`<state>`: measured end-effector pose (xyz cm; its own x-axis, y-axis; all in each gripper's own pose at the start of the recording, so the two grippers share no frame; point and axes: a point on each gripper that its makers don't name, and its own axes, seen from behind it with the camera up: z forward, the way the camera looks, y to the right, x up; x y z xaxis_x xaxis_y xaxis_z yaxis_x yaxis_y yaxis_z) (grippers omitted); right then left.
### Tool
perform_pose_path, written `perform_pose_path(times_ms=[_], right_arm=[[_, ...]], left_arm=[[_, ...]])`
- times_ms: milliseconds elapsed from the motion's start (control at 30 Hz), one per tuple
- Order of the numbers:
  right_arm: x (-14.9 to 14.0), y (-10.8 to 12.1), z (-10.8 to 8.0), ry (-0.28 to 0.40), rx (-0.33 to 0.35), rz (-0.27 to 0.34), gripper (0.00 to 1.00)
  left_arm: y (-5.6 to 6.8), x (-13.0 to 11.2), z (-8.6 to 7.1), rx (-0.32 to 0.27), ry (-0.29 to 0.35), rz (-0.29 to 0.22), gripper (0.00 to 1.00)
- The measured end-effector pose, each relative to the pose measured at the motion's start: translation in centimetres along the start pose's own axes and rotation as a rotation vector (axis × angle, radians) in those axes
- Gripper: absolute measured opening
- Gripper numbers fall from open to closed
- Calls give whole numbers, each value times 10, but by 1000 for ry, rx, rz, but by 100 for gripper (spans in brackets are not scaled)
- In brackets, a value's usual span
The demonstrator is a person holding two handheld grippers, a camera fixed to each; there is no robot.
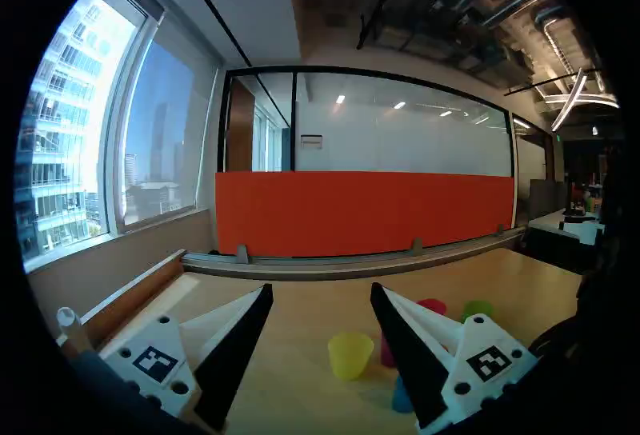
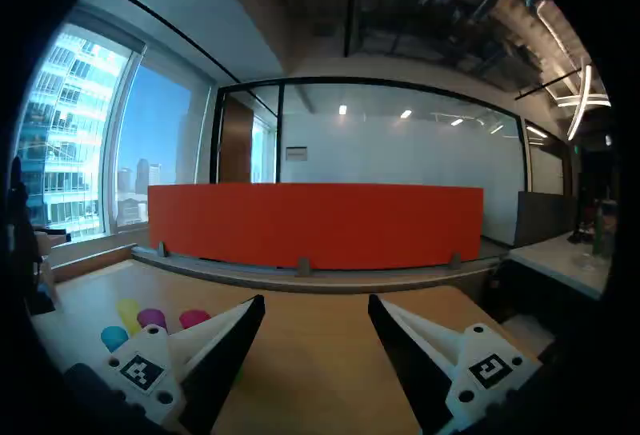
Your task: Pour water
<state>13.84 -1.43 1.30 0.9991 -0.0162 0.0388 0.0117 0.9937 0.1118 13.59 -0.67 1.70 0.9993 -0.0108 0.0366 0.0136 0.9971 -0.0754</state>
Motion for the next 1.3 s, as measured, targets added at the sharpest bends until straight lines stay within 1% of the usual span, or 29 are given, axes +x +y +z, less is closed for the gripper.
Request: perform_pose_path(times_ms=[167,333,567,733,900,1100,1300], right_arm=[[21,-1,1,-1,13,-3,100],[38,-5,1,2,29,-2,100],[46,-14,2,0,69,1,100],[43,-22,3,-8,107,-16,100],[42,-33,3,-14,166,-28,100],[48,-51,-4,-11,268,-7,100],[56,-70,-12,-2,369,7,100]], left_arm=[[-3,20,3,-9,2,4,90],[-2,33,6,-31,-2,2,90],[7,40,9,-89,-11,4,90],[17,40,9,-144,-25,1,90],[29,42,6,-217,-31,-22,90],[42,41,3,-296,-48,-51,90],[52,44,0,-352,-51,-53,90]])
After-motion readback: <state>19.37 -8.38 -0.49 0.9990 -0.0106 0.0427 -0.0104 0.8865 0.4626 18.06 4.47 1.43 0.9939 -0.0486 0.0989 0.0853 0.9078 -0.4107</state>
